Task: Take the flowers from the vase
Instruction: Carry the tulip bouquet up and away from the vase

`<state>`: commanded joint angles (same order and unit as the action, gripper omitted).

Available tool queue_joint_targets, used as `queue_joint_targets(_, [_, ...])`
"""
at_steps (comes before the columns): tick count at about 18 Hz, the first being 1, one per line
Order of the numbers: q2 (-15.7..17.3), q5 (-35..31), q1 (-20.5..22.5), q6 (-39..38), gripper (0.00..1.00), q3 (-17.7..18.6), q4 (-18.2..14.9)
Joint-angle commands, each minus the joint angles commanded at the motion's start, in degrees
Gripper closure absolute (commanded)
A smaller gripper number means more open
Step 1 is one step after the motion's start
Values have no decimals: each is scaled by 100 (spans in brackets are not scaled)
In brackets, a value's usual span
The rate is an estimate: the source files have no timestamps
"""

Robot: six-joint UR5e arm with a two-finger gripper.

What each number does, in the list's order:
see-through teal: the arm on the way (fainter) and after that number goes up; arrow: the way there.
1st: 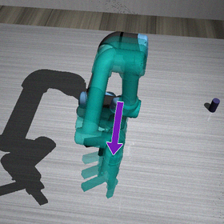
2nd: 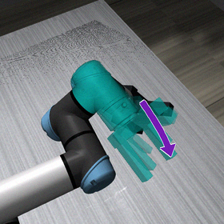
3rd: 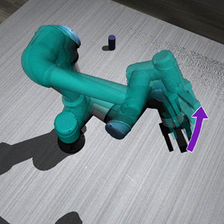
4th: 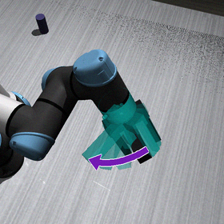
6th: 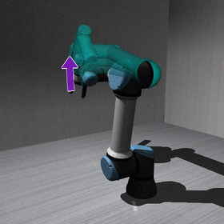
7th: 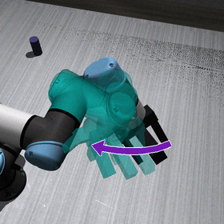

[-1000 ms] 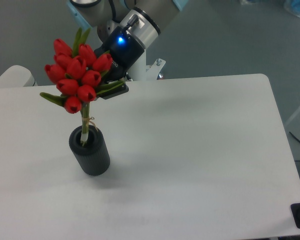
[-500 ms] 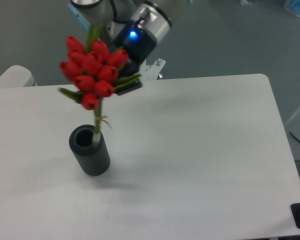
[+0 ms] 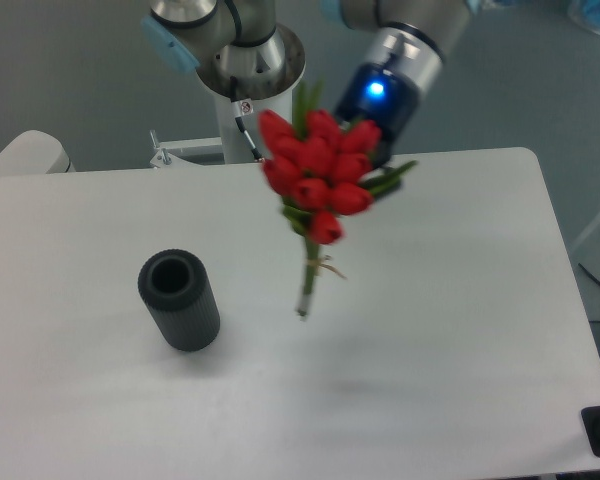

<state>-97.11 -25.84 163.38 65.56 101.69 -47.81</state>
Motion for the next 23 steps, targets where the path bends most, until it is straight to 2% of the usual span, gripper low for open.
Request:
queue_joint_targets(8, [-484, -193, 282, 791, 75, -176, -9])
queue_joint_targets(11, [-502, -570, 326, 1300, 75, -167, -26])
queue_joint_targets(15, [-545, -1159, 300, 1328, 75, -255, -26])
queue_joint_targets(23, [-590, -1424, 291, 1574, 75, -255, -44])
